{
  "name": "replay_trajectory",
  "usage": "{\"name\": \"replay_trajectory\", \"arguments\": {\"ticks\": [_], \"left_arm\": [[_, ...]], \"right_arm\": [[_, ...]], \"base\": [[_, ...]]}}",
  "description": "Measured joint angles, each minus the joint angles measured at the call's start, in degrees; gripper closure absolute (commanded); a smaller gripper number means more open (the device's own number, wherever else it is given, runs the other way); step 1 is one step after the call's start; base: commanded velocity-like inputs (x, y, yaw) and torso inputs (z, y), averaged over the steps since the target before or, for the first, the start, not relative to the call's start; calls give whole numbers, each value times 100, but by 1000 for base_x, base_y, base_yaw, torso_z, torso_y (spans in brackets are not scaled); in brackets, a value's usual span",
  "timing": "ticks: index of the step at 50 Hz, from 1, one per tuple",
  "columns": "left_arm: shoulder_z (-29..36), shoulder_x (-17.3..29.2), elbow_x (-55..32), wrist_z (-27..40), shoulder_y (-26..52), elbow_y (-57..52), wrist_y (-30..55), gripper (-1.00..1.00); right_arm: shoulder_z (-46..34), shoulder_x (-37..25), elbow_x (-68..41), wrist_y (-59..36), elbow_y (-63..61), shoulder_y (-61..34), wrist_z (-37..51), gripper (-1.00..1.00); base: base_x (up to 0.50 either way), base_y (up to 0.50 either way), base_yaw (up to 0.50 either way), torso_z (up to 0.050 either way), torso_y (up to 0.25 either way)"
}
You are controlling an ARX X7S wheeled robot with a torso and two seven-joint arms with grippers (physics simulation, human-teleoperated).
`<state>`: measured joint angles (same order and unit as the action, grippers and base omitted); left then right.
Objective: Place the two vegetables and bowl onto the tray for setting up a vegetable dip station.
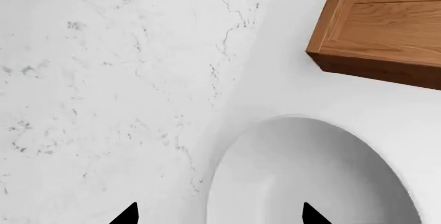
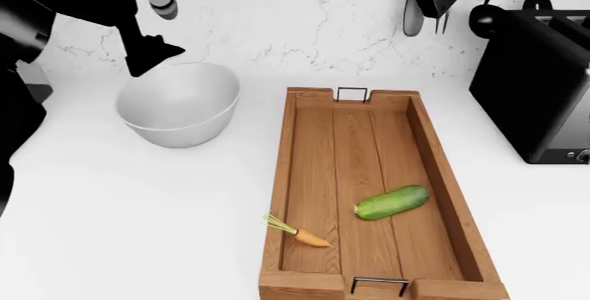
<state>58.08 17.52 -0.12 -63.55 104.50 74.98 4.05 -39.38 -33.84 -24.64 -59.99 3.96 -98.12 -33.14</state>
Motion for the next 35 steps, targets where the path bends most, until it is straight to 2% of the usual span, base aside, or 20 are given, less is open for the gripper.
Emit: {"name": "replay_trajectory", "arguments": {"ticks": [2,18,28,35], "left_arm": [[-2,-8,1,-2,-4,0,0,-100],[-35,-99,-7,-110,-253,-7,-8,-100],[380,-18,215,-834,-283,-88,-9,-100],[601,420,303,-1461,-281,-1232,624,-100]], "right_arm": [[8,-51,44,0,-112,43,21,-100],[4,-113,-14,-17,-191,184,78,-100],[31,-165,-53,-25,-258,371,161,-100],[82,-162,-86,53,-269,545,229,-100]], "base": [[434,0,0,0,0],[0,0,0,1,0],[0,0,0,0,0],[0,0,0,0,0]]}}
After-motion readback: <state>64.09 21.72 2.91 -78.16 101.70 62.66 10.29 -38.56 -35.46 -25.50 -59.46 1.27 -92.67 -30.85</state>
